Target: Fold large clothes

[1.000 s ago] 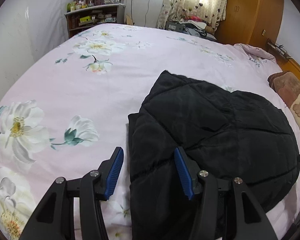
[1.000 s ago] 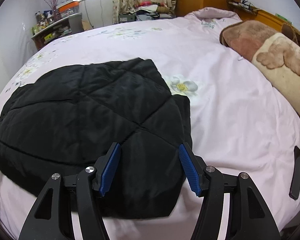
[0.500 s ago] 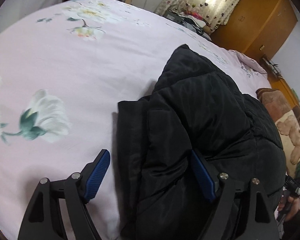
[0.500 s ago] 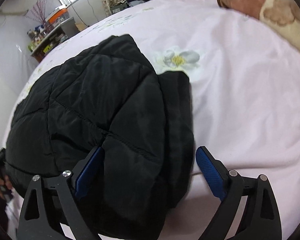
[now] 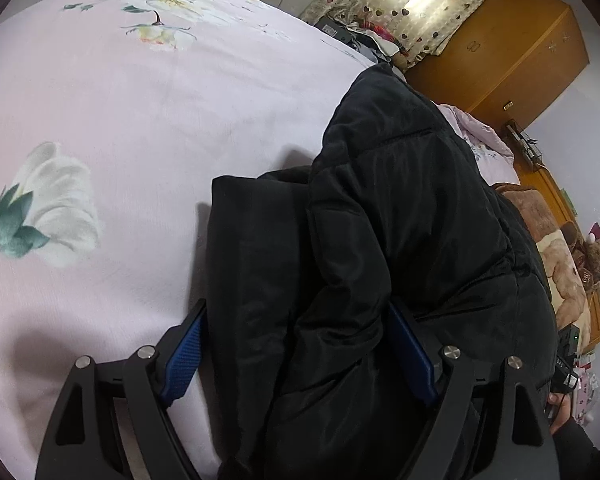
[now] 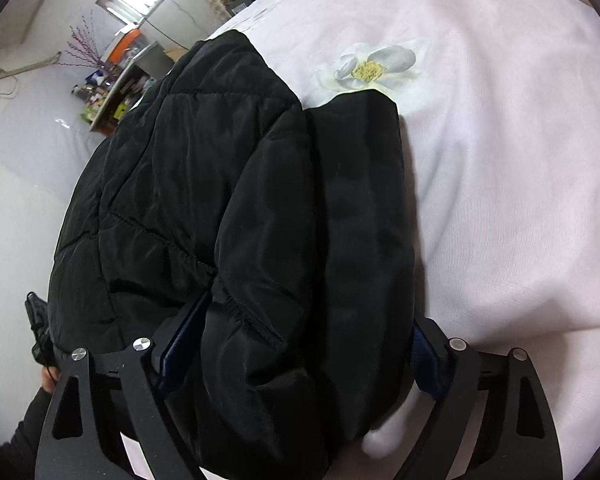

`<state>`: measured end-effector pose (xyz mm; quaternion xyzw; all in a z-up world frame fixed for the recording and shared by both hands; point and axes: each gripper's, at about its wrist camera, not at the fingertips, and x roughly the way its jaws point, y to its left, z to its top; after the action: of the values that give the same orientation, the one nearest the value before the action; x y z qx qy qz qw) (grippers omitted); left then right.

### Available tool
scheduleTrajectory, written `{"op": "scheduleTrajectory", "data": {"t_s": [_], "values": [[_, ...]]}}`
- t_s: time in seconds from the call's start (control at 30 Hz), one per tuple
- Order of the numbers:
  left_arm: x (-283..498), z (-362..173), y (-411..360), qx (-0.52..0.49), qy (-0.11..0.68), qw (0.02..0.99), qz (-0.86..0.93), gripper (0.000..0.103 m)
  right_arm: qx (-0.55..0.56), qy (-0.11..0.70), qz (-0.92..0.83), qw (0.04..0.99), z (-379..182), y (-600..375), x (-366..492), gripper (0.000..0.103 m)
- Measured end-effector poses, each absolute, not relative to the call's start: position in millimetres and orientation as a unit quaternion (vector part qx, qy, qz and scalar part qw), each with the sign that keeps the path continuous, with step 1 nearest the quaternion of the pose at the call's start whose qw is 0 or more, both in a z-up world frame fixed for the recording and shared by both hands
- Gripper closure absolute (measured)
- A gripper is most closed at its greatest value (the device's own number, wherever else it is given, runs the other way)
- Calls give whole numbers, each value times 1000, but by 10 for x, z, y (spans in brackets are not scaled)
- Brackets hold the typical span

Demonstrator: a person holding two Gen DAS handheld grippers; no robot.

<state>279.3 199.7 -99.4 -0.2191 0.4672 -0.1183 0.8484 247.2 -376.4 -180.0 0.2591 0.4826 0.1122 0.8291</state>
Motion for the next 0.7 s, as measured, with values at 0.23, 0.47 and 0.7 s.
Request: {"op": "scheduleTrajectory", "data": {"t_s": [0.23,0.47,0.7], "values": [[2948,-981,1902,-213,479,842,-126,19,250,480,126,831,-1761,-3649,2610,44],[2892,-955,1809,-201,468,852,-122,37,233,481,122,836,-1716,-3579,2583,53],[2802,-709,1744,-174,461,865,-90,69,203,477,94,850,-1512,-3421,2571,69]]}}
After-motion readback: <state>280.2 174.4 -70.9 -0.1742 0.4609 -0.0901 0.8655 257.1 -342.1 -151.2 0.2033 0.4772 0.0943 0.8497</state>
